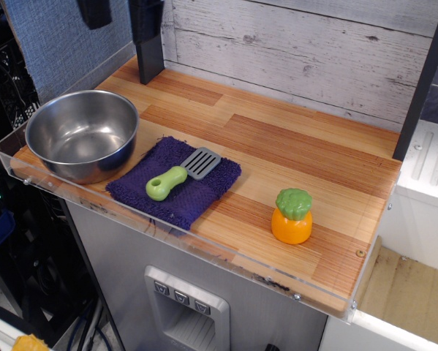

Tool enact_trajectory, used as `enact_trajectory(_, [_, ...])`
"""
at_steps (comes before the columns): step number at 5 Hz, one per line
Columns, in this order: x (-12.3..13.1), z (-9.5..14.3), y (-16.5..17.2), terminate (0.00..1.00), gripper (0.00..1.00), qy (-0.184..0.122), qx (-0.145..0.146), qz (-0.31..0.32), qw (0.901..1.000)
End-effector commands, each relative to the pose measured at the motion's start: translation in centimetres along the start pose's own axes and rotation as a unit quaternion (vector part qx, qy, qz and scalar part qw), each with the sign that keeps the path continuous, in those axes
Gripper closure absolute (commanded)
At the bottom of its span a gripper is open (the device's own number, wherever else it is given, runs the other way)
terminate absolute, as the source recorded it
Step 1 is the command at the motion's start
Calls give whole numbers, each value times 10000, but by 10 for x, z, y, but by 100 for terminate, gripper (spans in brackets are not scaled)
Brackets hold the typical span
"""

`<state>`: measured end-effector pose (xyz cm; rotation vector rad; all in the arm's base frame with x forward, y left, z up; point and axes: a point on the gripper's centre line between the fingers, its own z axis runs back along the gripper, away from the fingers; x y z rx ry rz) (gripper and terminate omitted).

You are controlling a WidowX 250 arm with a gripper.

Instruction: Move bowl to lower left corner

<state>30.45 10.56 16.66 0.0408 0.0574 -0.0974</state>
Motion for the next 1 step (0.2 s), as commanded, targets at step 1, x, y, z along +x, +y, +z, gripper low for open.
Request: enact_trajectory(1, [-8, 19, 1, 100, 0, -226, 114, 8, 9997])
